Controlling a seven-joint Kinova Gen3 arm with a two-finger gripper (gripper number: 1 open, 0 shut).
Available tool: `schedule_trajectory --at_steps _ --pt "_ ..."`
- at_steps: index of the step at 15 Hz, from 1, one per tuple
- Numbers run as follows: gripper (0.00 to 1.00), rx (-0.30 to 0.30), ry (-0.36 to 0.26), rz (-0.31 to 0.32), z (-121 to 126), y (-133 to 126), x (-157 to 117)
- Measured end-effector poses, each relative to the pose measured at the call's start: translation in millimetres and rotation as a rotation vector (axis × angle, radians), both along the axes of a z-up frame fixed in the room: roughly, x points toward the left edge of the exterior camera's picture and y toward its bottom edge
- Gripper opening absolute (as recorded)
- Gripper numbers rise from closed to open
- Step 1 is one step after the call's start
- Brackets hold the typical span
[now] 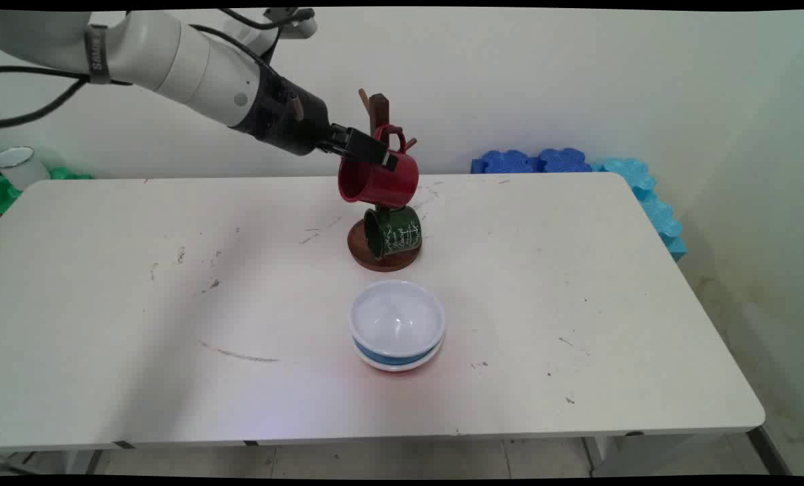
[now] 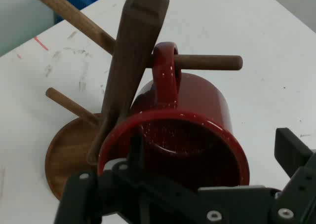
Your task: Pick up the red mug from the rack
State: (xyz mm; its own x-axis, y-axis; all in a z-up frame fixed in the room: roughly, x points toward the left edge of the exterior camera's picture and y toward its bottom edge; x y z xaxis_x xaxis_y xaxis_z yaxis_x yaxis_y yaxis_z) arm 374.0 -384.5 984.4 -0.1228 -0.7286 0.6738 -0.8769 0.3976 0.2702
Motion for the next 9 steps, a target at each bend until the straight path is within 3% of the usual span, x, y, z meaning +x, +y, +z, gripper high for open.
schedule_trajectory --at_steps 9 --pt "1.00 0.030 -0.012 -0.016 8.0 0.8 -10.9"
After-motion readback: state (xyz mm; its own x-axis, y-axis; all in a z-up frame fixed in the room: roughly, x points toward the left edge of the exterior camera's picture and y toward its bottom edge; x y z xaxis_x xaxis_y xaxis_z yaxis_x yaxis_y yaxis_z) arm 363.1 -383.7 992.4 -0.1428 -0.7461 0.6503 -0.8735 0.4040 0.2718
